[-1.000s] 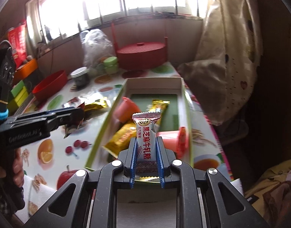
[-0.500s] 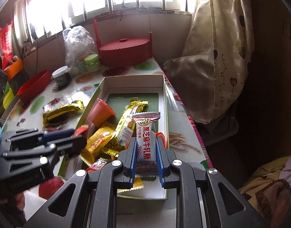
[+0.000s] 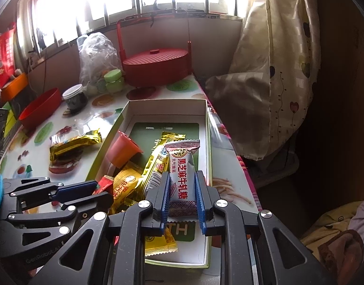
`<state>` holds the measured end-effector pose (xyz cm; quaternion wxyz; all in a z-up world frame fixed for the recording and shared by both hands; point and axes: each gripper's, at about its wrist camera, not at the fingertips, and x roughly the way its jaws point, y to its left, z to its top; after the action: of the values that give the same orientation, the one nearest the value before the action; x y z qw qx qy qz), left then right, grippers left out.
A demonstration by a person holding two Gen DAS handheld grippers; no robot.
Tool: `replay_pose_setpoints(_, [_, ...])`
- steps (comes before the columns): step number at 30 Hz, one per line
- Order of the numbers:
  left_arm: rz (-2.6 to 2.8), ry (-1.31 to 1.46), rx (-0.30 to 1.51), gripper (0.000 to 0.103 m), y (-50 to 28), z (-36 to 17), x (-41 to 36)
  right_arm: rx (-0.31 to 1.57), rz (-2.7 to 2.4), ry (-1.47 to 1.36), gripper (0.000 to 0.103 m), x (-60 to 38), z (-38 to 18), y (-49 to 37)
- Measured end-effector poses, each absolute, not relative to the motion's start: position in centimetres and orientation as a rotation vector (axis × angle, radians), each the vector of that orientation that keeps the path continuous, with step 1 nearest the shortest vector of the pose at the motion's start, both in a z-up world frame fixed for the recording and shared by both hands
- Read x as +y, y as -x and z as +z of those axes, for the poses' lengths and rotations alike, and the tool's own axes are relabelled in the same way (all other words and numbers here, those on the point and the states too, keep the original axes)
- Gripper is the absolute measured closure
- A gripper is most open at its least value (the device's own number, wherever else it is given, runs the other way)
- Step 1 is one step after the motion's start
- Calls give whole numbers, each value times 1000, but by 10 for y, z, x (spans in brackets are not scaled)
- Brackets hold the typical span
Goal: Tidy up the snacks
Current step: 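Open the left tool dropping the red packet into the box while the right tool releases the candy bar, then withdraw both open tools from the box back to the snack pile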
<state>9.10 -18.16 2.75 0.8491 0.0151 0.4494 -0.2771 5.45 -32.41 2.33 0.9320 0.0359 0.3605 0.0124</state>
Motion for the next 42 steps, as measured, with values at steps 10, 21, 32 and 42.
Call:
replay_pose_setpoints(10, [-587,-39,949,72,-92,28,-185,735,30,-56,78,-322,23,-57])
replay_pose_setpoints(21, [-595,-35,935,59,-87,33,-183,730,19,-46,66,-320,26,-55])
replay_pose_setpoints(32, [-579,-20,902,57,-81,46,-169,719,2,-51,64,-317,33,-50])
replay_pose_setpoints(42, [-533,22,880,57,-82,52,-139,704,14,-44,64,-301,43,-50])
